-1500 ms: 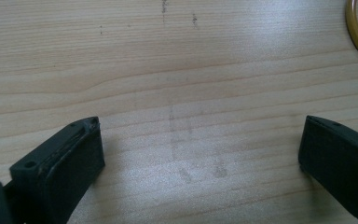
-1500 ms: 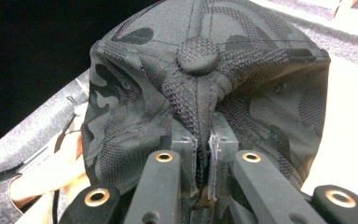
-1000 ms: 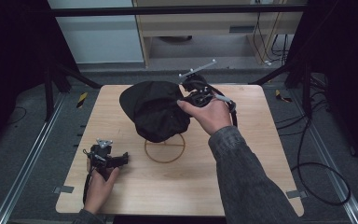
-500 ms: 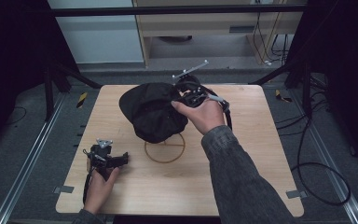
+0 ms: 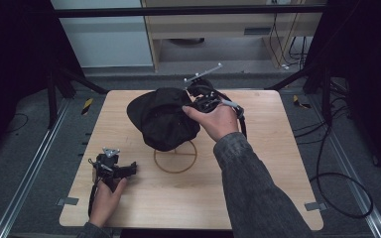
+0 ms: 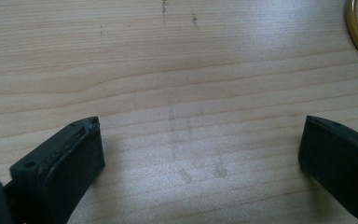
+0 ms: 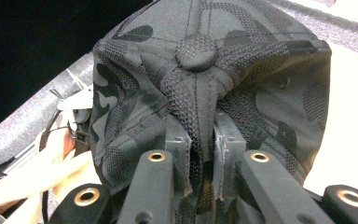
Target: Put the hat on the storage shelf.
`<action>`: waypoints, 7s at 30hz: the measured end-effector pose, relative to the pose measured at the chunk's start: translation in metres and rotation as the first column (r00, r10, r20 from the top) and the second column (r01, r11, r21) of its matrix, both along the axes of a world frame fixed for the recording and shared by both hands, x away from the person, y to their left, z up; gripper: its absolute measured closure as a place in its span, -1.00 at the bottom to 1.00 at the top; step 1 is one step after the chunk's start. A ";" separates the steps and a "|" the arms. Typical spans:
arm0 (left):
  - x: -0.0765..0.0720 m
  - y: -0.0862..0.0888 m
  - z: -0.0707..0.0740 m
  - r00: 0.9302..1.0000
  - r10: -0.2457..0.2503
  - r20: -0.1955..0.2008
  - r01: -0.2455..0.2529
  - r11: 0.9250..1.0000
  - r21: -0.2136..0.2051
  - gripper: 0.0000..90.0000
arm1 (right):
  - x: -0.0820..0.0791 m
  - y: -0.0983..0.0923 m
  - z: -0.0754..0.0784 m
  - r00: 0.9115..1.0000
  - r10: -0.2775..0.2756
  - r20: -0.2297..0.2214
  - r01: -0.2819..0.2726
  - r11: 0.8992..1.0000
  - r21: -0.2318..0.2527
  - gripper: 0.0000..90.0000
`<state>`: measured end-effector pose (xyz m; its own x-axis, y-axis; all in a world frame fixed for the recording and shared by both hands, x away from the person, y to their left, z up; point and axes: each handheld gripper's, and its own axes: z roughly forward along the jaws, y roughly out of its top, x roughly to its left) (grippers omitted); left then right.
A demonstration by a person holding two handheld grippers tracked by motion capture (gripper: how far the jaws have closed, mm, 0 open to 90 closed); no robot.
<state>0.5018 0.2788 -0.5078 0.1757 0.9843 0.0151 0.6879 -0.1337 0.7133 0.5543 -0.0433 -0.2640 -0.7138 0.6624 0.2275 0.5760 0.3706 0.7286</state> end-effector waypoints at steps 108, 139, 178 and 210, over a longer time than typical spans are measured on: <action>0.000 0.000 0.000 1.000 0.000 0.002 0.000 1.000 -0.001 -1.00 | -0.054 -0.128 0.019 0.976 -0.203 0.076 0.190 0.970 0.151 -0.14; 0.000 0.000 0.000 1.000 -0.001 0.000 0.001 1.000 0.002 -1.00 | -0.076 -0.173 -0.010 0.902 -0.379 0.205 0.370 0.925 0.082 -0.77; 0.000 0.000 0.000 1.000 -0.001 0.000 0.001 1.000 0.002 -1.00 | -0.086 -0.175 -0.123 0.925 -0.369 0.094 0.373 0.927 -0.031 -0.81; 0.000 0.000 0.000 1.000 -0.002 0.000 0.002 1.000 0.002 -1.00 | -0.089 -0.154 -0.213 0.930 -0.367 -0.005 0.364 0.924 -0.119 -0.71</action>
<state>0.5018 0.2790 -0.5079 0.1772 0.9840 0.0172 0.6877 -0.1363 0.7130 0.4652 -0.1969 -0.4769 -0.4123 0.8986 0.1500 0.7057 0.2109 0.6764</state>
